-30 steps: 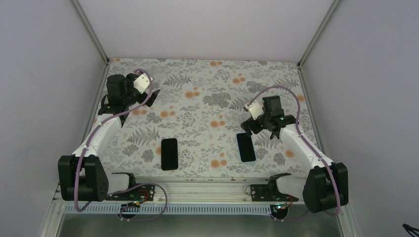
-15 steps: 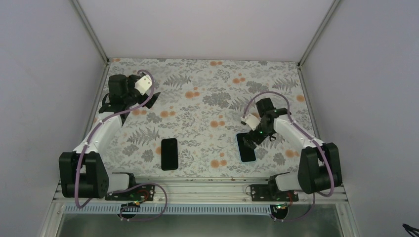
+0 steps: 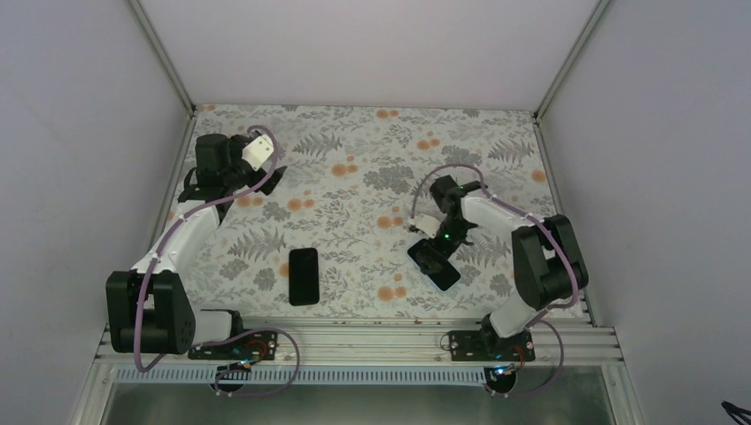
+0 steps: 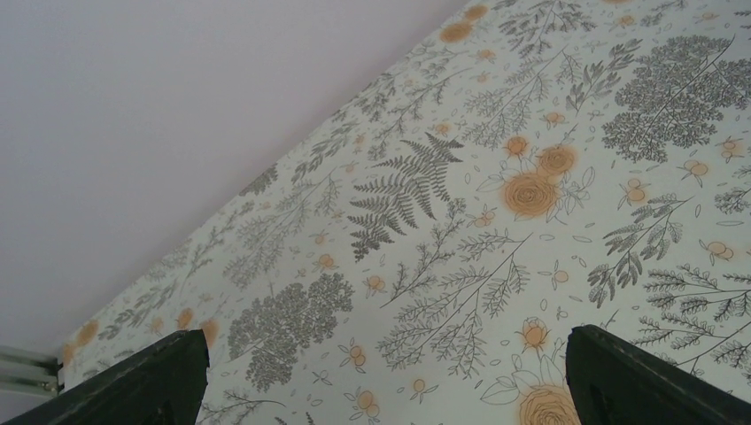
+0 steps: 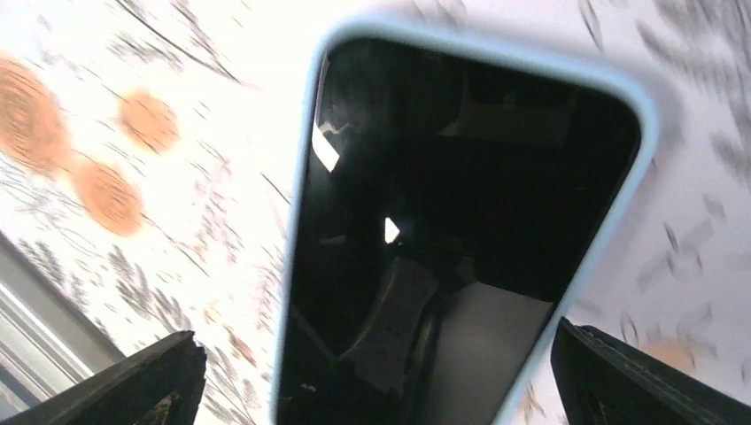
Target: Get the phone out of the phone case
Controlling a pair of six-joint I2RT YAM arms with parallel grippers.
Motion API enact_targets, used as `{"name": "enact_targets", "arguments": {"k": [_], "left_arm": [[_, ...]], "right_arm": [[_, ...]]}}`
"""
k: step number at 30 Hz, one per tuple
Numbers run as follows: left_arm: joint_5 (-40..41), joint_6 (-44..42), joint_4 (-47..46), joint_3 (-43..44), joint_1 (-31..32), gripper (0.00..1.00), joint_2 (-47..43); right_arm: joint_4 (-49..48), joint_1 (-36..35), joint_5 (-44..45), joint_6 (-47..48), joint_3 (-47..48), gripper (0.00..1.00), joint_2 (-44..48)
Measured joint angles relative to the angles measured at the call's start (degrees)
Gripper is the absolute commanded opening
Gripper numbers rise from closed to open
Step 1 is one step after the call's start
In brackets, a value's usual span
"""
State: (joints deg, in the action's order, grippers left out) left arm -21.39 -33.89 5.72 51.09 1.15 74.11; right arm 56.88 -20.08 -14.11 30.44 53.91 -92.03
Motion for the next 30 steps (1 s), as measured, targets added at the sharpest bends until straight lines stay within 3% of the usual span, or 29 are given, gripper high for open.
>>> {"name": "enact_targets", "arguments": {"k": [6, 11, 22, 30], "left_arm": [[0.5, -0.1, 0.4, 0.0, 0.0, 1.00, 0.7], [2.1, -0.2, 0.2, -0.2, 0.0, 1.00, 0.3], [3.4, 0.2, -0.4, -1.3, 0.0, 1.00, -1.3], [2.8, 0.5, -0.5, 0.5, 0.6, 1.00, 0.7]], "right_arm": [[1.4, -9.1, 1.5, -2.3, 9.1, 1.00, -7.9], [-0.5, -13.1, 9.8, -5.0, 11.5, 1.00, -10.4], [-6.9, -12.8, 16.2, -9.6, 4.9, 1.00, 4.0], [-4.3, -12.9, 13.7, -11.2, -3.7, 1.00, 3.5]]}}
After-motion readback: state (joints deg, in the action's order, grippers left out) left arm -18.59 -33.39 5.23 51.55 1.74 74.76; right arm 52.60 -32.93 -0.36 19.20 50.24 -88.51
